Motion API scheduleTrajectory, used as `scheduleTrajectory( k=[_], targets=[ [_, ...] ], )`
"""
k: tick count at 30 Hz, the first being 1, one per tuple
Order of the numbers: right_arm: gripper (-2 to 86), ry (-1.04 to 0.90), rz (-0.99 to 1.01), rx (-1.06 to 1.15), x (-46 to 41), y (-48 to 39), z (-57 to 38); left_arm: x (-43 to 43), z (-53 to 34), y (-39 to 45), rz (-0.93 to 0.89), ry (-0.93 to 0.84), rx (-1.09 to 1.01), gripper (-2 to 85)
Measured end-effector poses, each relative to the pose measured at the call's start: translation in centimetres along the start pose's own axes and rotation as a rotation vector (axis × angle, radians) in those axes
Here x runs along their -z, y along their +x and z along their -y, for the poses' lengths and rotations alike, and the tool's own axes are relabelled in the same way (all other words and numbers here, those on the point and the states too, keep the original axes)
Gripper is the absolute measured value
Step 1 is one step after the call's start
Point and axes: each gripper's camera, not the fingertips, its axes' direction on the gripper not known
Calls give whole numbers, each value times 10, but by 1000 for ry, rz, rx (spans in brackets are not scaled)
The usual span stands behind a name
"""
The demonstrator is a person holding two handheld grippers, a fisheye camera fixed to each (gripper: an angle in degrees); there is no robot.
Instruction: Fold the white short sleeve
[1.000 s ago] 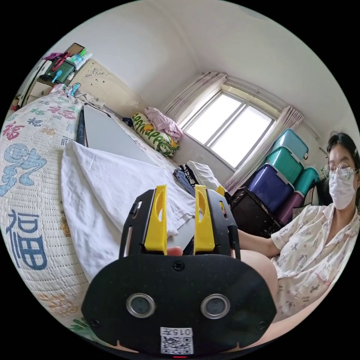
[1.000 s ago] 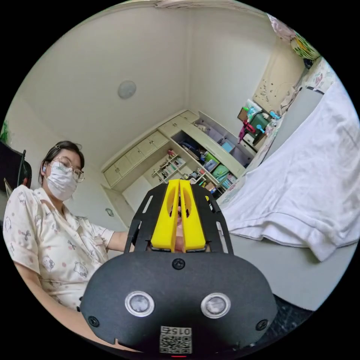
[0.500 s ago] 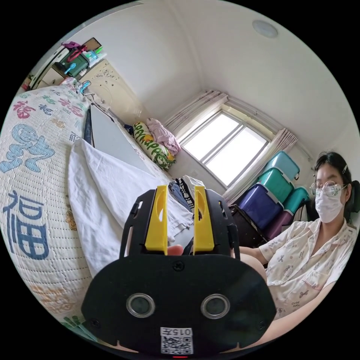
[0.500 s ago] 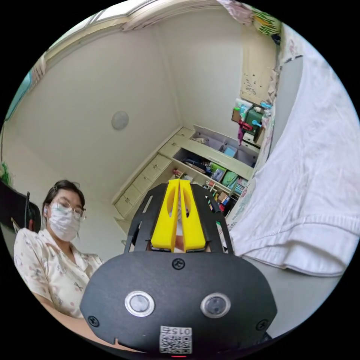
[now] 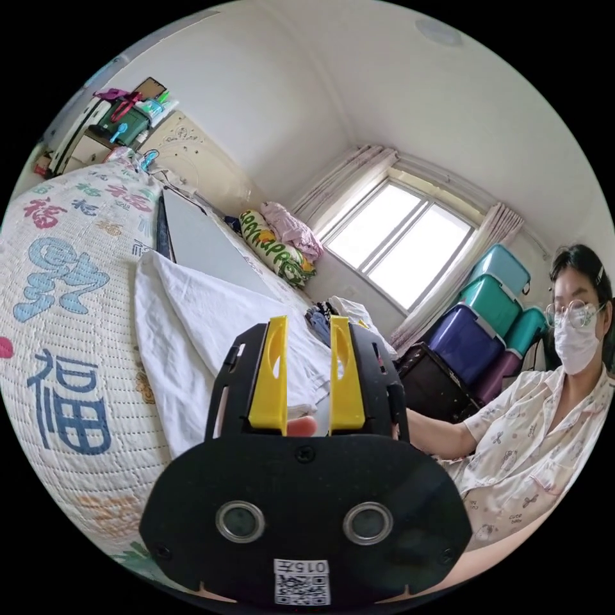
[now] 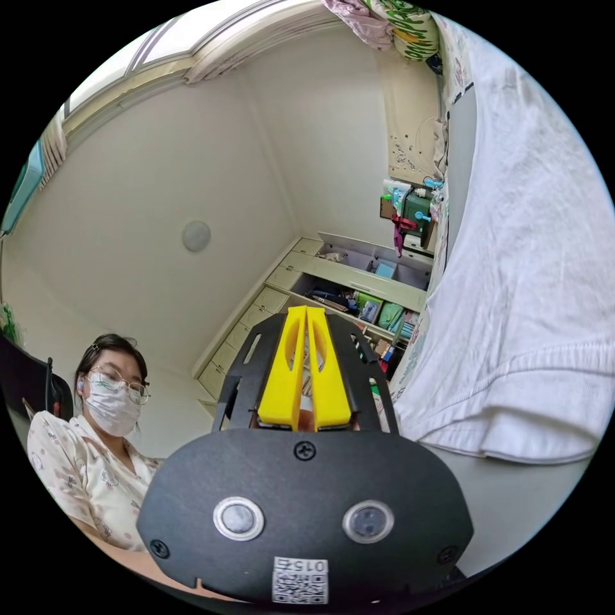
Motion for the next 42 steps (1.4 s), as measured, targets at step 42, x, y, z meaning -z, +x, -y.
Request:
scheduleTrajectory(
  k=[42],
  targets=[
    [103, 76, -1296, 401, -74, -18, -181, -448, 181, 228, 411, -454, -529, 144]
  ],
)
